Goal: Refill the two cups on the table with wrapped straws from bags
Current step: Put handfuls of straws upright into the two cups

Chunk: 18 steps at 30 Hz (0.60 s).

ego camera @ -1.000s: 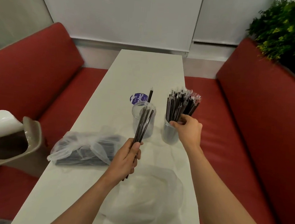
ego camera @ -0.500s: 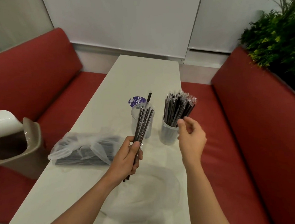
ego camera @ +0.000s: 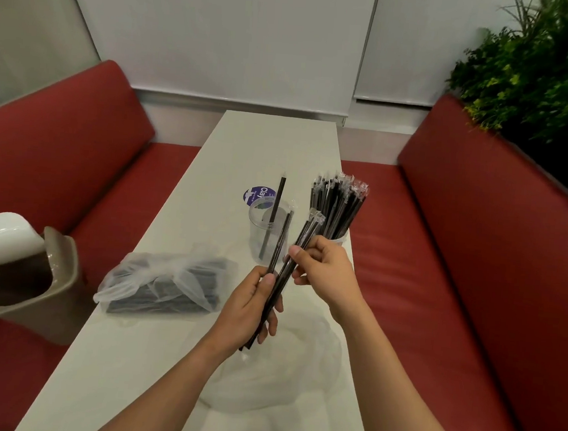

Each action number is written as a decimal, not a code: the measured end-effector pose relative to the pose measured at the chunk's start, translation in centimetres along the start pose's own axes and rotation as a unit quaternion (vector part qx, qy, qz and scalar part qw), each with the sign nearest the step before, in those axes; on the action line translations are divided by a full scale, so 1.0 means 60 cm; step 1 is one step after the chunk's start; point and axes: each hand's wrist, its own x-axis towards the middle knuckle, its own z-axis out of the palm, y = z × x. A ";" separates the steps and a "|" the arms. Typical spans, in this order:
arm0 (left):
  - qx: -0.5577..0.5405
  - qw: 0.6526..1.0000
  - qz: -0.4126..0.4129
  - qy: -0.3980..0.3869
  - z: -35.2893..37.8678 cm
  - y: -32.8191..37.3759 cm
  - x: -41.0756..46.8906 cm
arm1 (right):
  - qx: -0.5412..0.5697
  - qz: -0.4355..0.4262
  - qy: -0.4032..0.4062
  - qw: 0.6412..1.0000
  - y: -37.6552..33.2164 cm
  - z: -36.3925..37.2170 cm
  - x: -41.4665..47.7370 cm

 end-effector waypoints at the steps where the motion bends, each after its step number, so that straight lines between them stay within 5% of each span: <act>1: 0.001 1.000 -0.008 -0.005 0.003 -0.003 -0.001 | -0.011 0.002 0.004 1.000 0.003 -0.001 -0.003; 6: 0.018 0.997 -0.019 0.066 0.015 -0.021 0.009 | -0.066 -0.023 0.053 0.996 0.001 -0.028 -0.003; 10: 0.056 0.986 0.035 0.155 0.002 -0.025 0.029 | -0.084 -0.132 0.187 0.970 -0.038 -0.088 0.017; 14: 0.114 0.974 0.063 0.187 -0.010 -0.016 0.040 | -0.052 -0.191 0.334 0.922 -0.064 -0.137 0.049; 18: 0.111 0.974 0.059 0.190 -0.013 -0.014 0.044 | -0.070 -0.200 0.364 0.907 -0.049 -0.137 0.090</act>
